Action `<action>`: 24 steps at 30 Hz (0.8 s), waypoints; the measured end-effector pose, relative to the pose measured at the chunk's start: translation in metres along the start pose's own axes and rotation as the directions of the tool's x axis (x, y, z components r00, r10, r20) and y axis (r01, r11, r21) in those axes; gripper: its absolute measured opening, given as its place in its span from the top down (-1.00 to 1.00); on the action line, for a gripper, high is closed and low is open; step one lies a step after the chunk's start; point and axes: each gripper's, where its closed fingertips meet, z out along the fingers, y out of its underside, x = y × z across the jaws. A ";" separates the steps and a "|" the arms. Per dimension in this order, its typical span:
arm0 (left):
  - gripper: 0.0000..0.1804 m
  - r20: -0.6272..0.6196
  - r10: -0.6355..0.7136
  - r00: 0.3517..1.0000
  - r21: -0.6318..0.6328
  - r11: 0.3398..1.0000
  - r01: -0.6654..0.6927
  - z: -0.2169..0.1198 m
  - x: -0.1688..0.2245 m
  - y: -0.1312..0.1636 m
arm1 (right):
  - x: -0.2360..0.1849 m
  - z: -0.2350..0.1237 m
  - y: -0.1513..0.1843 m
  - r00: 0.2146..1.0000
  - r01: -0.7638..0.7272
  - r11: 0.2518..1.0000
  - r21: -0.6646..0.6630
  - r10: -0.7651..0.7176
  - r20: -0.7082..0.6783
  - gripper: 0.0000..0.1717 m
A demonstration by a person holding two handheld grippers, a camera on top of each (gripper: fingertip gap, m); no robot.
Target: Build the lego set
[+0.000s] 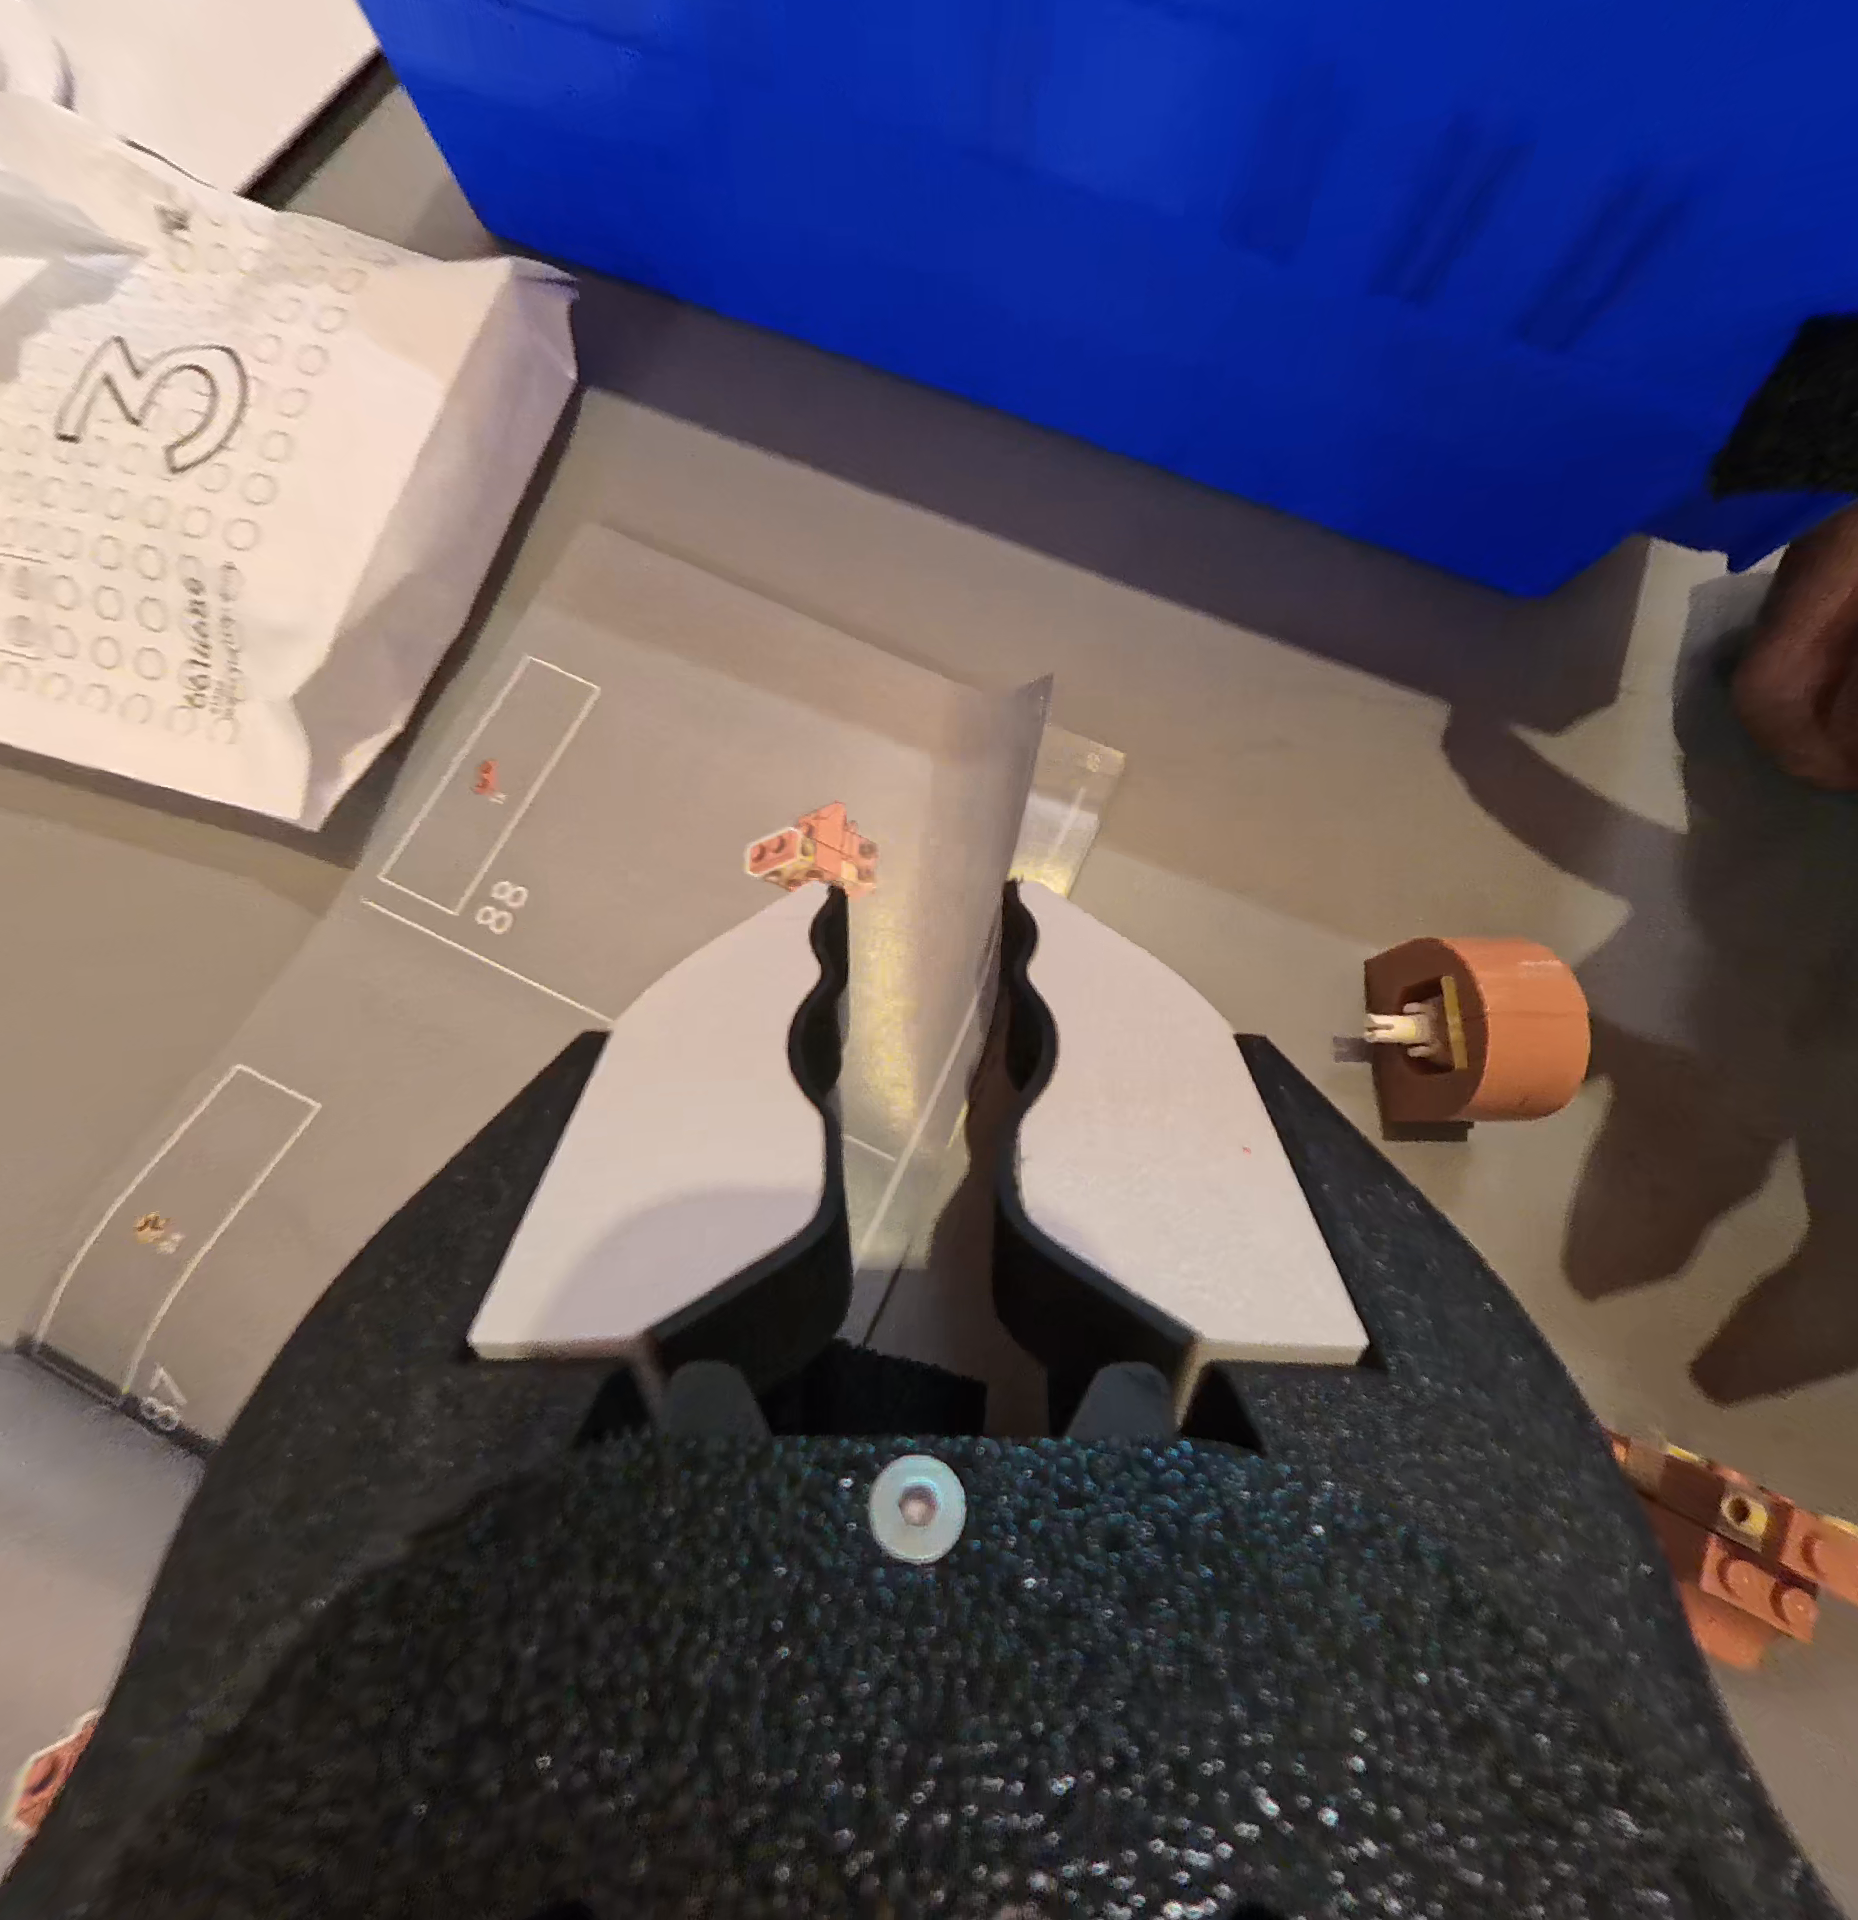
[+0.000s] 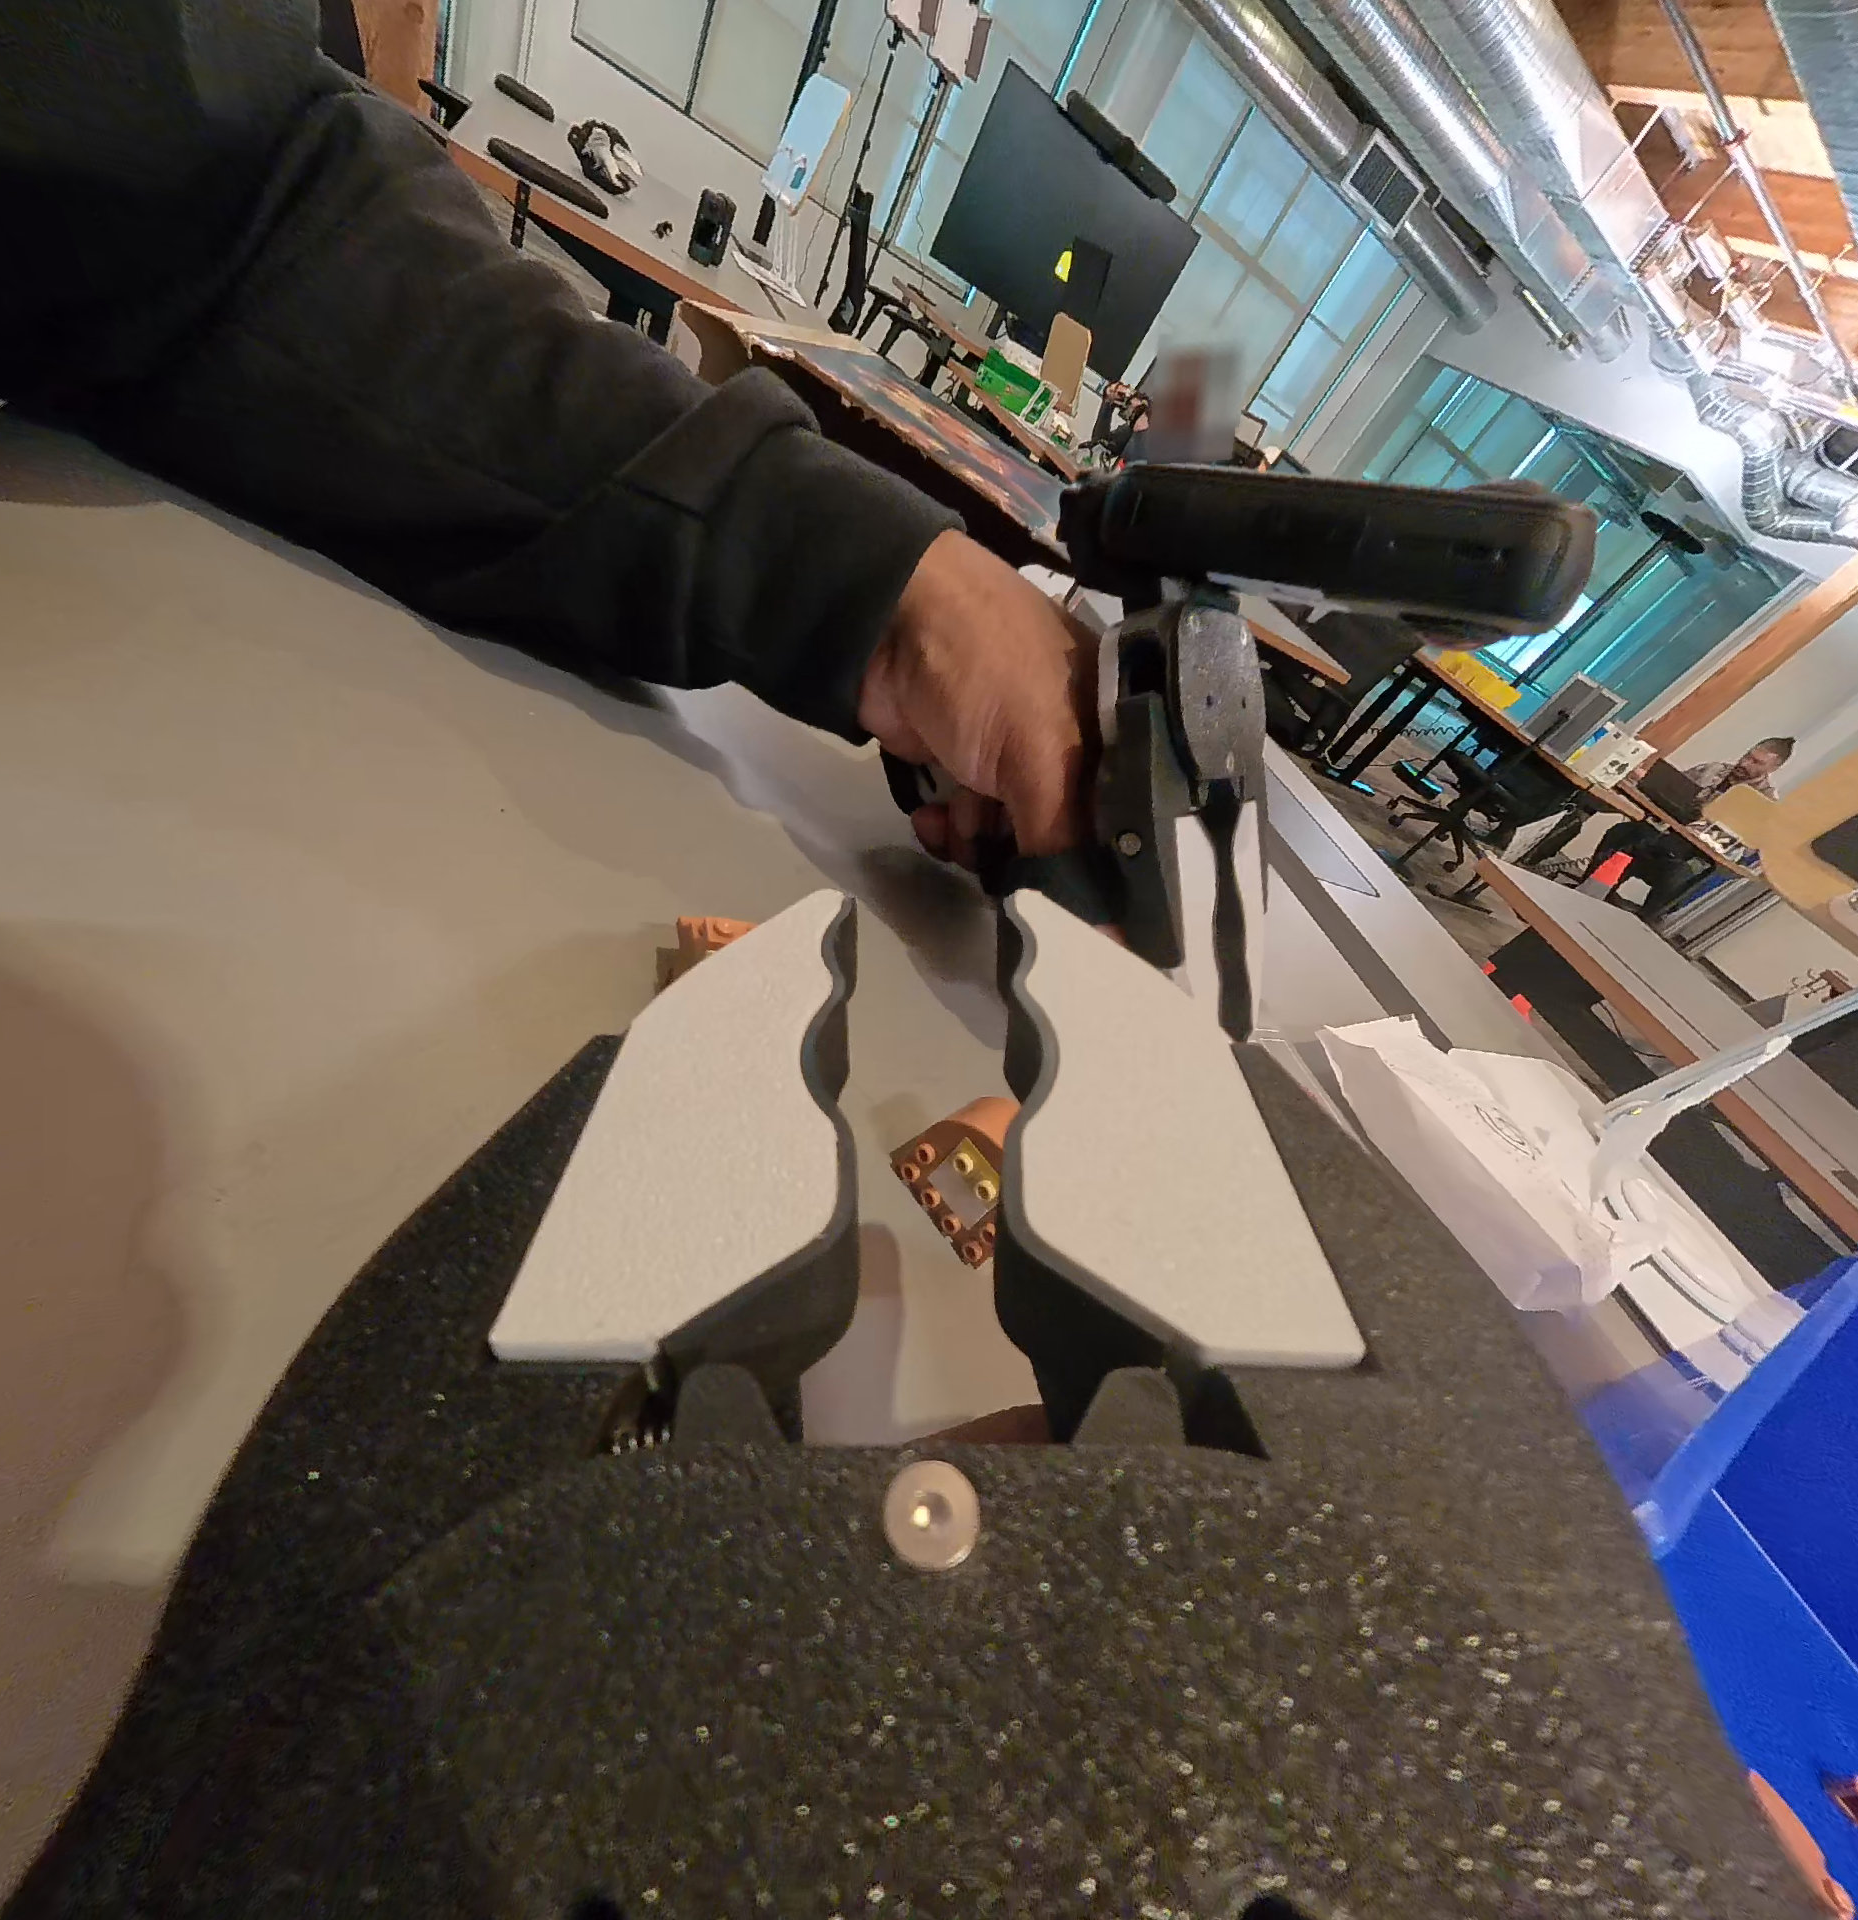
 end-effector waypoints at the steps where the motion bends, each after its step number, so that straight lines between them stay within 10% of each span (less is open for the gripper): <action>1: 0.70 0.005 -0.008 1.000 0.010 1.000 0.008 -0.001 -0.002 -0.001 | 0.000 0.000 0.000 1.000 0.002 1.000 -0.001 -0.002 -0.003 0.70; 14: 0.72 0.024 0.001 1.000 0.016 1.000 -0.002 -0.004 -0.005 -0.003 | 0.049 0.002 0.021 0.902 0.181 0.915 -0.361 -0.301 -0.309 0.78; 24: 0.97 0.057 0.088 0.995 0.010 0.996 -0.088 -0.003 -0.001 -0.003 | 0.051 0.006 0.025 0.901 0.157 0.913 -0.377 -0.288 -0.323 0.79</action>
